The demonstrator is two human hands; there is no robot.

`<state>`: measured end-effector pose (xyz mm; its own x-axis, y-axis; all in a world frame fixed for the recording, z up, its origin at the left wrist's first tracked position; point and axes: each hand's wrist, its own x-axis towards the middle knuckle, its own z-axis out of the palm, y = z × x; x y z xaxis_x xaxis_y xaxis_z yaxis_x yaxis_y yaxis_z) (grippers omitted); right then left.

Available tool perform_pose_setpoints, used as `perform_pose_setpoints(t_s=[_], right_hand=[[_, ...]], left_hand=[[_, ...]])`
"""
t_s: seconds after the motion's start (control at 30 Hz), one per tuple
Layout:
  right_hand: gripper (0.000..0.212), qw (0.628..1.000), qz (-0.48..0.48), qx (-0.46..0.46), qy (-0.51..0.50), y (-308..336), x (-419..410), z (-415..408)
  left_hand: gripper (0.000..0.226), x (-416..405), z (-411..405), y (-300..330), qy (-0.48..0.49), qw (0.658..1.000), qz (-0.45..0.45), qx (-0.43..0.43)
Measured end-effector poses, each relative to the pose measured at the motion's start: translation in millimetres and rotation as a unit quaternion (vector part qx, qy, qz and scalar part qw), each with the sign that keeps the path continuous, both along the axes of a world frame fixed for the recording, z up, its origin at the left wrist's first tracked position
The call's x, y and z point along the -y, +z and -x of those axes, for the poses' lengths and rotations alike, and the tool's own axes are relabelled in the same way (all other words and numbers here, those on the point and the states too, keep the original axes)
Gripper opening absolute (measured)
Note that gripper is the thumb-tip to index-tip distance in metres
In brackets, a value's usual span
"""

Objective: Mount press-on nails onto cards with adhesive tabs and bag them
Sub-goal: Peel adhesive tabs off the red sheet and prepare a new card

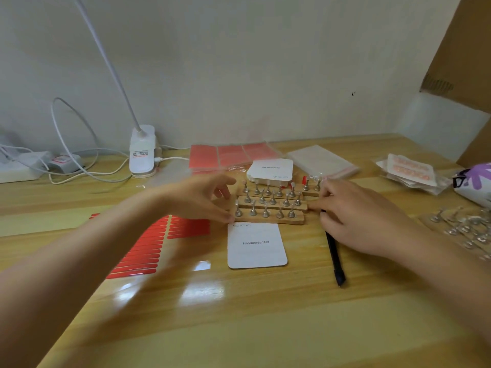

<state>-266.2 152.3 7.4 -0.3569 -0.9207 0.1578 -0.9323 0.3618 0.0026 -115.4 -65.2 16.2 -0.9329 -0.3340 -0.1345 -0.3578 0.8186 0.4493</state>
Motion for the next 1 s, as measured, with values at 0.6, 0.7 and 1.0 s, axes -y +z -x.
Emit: perform_pose_setpoints(t_s=[0.6, 0.7, 1.0], right_hand=[[0.017, 0.987, 0.153, 0.052, -0.019, 18, -2, 14], [0.011, 0.98, 0.161, 0.072, -0.091, 21, -15, 39], [0.043, 0.975, 0.015, 0.172, -0.137, 12, -20, 69]], left_hand=[[0.103, -1, 27, 2, -0.073, 0.996, 0.038, 0.031], [0.1, -3, 32, 4, -0.073, 0.995, 0.035, 0.049], [0.077, -13, 45, 14, -0.093, 0.982, 0.128, 0.099]])
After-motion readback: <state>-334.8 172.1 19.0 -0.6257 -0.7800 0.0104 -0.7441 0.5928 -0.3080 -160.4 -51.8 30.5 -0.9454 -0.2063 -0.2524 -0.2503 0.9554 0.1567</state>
